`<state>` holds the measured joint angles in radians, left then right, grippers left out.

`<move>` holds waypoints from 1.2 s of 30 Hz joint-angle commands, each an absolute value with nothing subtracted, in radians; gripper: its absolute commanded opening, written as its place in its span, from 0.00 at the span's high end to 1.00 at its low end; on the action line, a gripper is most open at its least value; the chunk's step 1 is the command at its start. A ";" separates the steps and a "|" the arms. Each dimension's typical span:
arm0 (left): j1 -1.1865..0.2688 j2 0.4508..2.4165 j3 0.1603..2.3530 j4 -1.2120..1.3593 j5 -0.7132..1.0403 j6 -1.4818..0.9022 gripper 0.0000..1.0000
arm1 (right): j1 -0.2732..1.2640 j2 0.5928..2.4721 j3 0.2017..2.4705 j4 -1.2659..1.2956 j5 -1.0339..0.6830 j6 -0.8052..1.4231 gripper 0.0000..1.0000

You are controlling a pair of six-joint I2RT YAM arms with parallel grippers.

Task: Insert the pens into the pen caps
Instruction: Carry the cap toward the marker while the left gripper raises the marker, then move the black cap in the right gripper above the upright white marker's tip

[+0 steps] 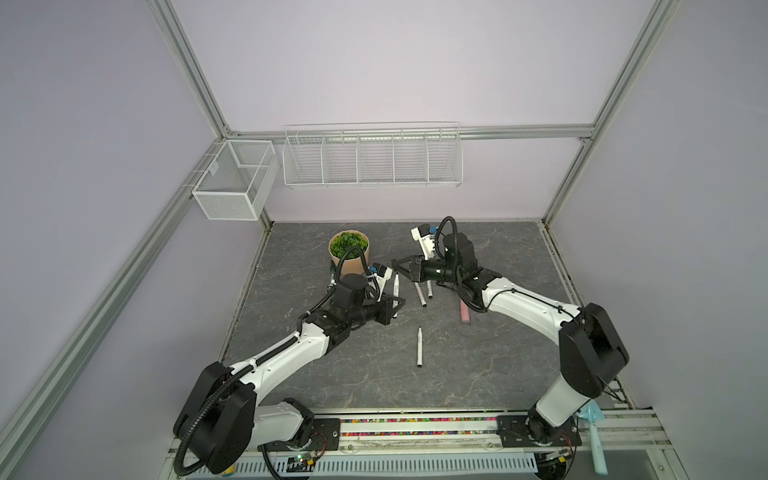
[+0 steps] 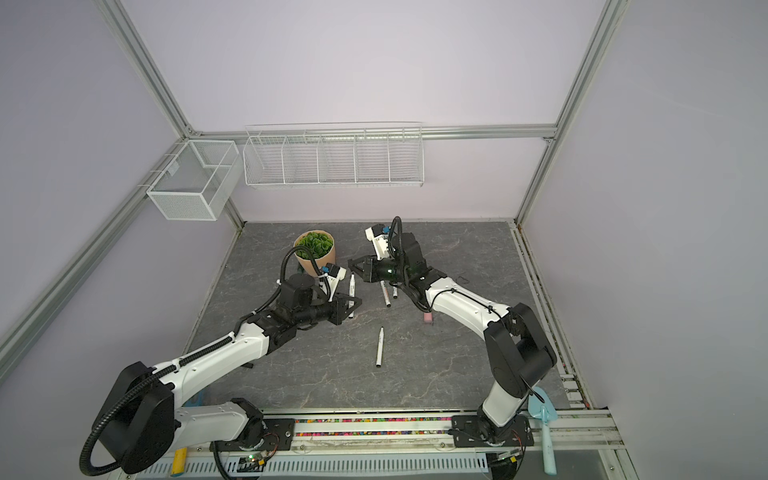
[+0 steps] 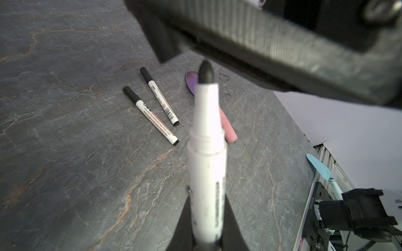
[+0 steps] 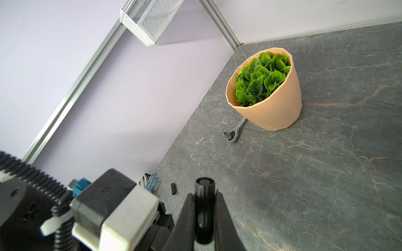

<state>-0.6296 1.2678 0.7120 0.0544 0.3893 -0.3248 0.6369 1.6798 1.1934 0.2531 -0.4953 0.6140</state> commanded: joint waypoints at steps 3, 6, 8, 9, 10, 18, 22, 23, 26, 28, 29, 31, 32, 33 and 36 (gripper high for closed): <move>-0.632 1.278 0.714 0.063 0.375 -0.323 1.00 | 0.641 1.649 1.198 0.299 -0.518 0.635 0.90; -0.632 1.279 0.714 0.067 0.371 -0.325 1.00 | 0.642 1.640 1.191 0.292 -0.517 0.629 0.90; -0.633 1.281 0.715 0.069 0.371 -0.328 1.00 | 0.642 1.634 1.181 0.287 -0.517 0.625 0.90; -0.632 1.280 0.716 0.069 0.370 -0.328 1.00 | 0.642 1.632 1.178 0.286 -0.518 0.624 0.90; -0.632 1.281 0.716 0.069 0.369 -0.329 1.00 | 0.642 1.632 1.174 0.284 -0.519 0.624 0.90; -0.633 1.284 0.719 0.081 0.369 -0.334 1.00 | 0.655 1.635 1.163 0.267 -0.512 0.607 0.90; -0.632 1.287 0.719 0.086 0.367 -0.340 1.00 | 0.661 1.646 1.170 0.264 -0.513 0.603 0.90; -0.632 1.286 0.720 0.086 0.365 -0.341 1.00 | 0.663 1.643 1.170 0.264 -0.513 0.603 0.90; -0.632 1.286 0.720 0.092 0.362 -0.346 1.00 | 0.667 1.637 1.168 0.257 -0.513 0.595 0.90; -0.632 1.285 0.719 0.100 0.365 -0.347 1.00 | 0.667 1.631 1.166 0.247 -0.508 0.587 0.90; -0.632 1.284 0.720 0.102 0.365 -0.349 1.00 | 0.667 1.628 1.168 0.236 -0.502 0.578 0.90; -0.632 1.284 0.721 0.101 0.367 -0.347 1.00 | 0.667 1.624 1.169 0.224 -0.487 0.561 0.90; -0.632 1.282 0.721 0.101 0.369 -0.347 1.00 | 0.666 1.623 1.170 0.223 -0.481 0.557 0.90; -0.632 1.281 0.720 0.104 0.371 -0.347 1.00 | 0.665 1.624 1.173 0.221 -0.478 0.554 0.90; -0.632 1.279 0.719 0.105 0.376 -0.347 1.00 | 0.662 1.633 1.190 0.216 -0.475 0.549 0.90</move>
